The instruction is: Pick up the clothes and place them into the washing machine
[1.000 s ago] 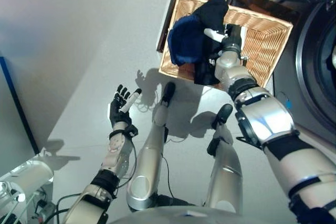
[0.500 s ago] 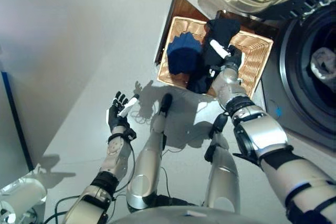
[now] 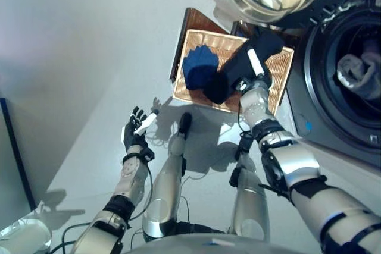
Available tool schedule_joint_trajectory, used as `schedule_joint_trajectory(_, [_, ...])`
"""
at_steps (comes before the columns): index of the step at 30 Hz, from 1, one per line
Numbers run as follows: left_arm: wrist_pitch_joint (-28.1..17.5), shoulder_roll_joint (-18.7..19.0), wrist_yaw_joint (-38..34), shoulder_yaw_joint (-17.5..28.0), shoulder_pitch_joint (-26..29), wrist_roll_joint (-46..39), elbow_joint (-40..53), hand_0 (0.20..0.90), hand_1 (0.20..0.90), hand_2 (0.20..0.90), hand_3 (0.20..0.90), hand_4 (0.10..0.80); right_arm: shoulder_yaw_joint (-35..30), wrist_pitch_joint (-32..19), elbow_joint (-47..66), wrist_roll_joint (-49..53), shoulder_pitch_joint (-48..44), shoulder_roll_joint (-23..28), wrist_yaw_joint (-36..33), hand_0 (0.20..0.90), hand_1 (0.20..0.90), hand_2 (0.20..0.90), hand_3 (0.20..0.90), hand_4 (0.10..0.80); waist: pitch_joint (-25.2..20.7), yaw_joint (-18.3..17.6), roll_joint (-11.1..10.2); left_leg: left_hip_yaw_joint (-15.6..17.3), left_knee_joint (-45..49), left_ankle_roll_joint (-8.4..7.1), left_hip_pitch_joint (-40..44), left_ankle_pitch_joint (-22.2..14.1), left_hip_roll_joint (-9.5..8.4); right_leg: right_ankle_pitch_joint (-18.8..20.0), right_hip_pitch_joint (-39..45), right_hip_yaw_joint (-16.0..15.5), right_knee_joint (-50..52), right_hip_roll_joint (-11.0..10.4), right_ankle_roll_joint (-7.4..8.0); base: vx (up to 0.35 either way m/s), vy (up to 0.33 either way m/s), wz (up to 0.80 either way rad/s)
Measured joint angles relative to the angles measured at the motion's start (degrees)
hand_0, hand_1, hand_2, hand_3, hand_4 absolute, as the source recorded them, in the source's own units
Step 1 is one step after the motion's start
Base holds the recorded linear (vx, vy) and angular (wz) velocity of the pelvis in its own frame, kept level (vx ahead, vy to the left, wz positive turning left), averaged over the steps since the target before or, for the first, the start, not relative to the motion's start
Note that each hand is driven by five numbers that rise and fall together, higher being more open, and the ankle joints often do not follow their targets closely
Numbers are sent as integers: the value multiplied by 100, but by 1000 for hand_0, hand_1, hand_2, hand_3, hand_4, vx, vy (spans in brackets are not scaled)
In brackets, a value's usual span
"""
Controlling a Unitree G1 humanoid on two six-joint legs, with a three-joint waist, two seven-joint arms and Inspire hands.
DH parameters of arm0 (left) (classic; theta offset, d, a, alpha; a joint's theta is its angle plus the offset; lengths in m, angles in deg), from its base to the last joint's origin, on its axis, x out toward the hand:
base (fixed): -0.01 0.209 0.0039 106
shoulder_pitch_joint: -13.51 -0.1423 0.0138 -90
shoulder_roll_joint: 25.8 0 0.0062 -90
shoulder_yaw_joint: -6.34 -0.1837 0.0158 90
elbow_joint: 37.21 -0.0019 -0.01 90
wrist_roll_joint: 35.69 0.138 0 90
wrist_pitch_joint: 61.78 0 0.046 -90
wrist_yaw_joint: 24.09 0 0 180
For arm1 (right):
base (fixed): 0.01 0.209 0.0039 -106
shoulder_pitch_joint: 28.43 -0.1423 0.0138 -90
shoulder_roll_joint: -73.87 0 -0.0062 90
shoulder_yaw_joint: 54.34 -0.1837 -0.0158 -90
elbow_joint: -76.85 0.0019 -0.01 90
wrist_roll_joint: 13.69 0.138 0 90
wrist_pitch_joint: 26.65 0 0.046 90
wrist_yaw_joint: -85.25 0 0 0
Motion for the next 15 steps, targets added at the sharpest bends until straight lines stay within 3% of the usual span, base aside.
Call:
schedule_joint_trajectory(6, [7, -5, 106, -18, -38, -25, 10, 900, 900, 900, 900, 800, -295, -178, 226, 317, 93, -177, 98, 200, 200, 200, 200, 300, -3, -130, 5, 135, -5, 39, 13, -36, -37, 16, -27, 130, -70, -48, 23, -21, 5, -8])
schedule_joint_trajectory(15, [61, -36, 204, -12, -248, -70, 22, 900, 900, 900, 900, 800, -885, -580, 756, 669, 516, 43, 78, 200, 200, 200, 200, 300, -35, -344, 108, 340, -7, 120, -17, -90, -137, 79, -134, 315, -149, -140, 86, -7, 4, -7])
